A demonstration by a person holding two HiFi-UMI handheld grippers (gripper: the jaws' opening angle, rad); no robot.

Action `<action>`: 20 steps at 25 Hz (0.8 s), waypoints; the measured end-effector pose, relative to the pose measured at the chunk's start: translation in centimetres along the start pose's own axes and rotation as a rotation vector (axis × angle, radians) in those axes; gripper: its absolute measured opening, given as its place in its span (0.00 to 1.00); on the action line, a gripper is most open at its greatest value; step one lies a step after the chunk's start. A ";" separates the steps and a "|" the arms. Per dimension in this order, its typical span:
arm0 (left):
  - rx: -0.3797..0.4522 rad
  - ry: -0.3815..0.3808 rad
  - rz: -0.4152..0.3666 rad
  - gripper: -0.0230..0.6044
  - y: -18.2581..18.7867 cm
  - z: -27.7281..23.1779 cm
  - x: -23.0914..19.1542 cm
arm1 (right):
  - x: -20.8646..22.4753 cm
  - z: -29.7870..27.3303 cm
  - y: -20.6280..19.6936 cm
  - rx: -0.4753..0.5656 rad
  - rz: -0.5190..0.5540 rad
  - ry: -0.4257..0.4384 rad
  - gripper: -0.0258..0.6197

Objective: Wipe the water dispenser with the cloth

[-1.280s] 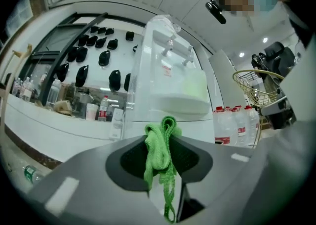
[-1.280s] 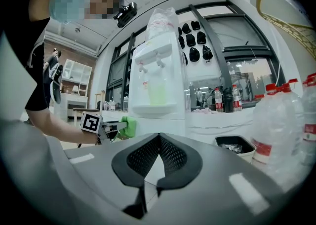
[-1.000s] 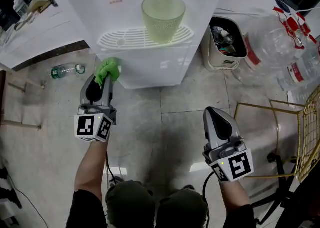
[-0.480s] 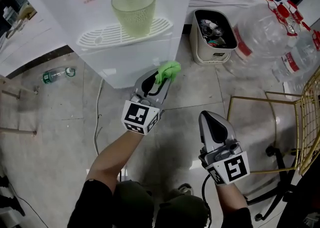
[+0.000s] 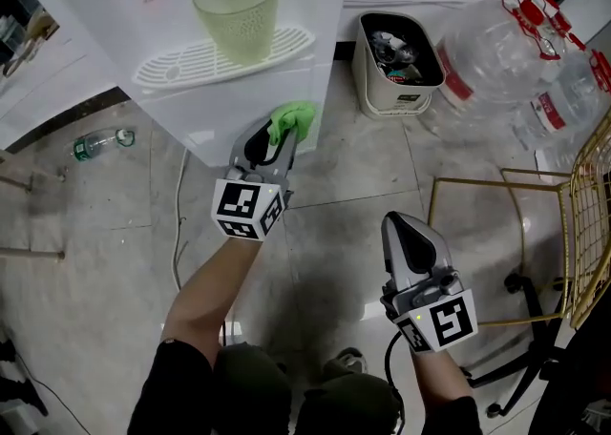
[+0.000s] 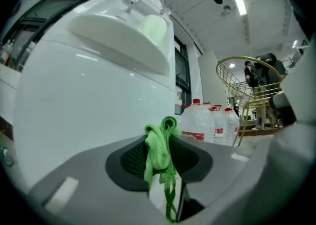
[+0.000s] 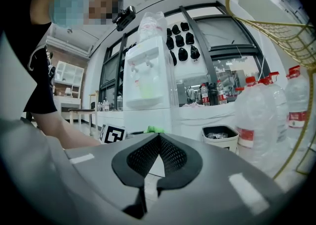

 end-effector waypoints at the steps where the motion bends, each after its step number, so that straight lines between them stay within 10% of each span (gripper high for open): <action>1: 0.004 0.019 0.000 0.23 0.1 0.9 -1.0 | -0.3 -0.3 -0.1 0.001 -0.003 0.008 0.05; 20: 0.016 0.352 -0.077 0.23 2.0 13.9 -15.8 | -2.7 -2.5 -0.7 -0.007 -0.010 0.058 0.05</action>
Point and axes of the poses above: the fingertips, and each gripper's own axes: z backward along the fingers, x to its right, y out of its top, the point moved 5 cm from there along z, backward along the fingers, and after that the axes turned 3 degrees about z, right-handed, at the moved point
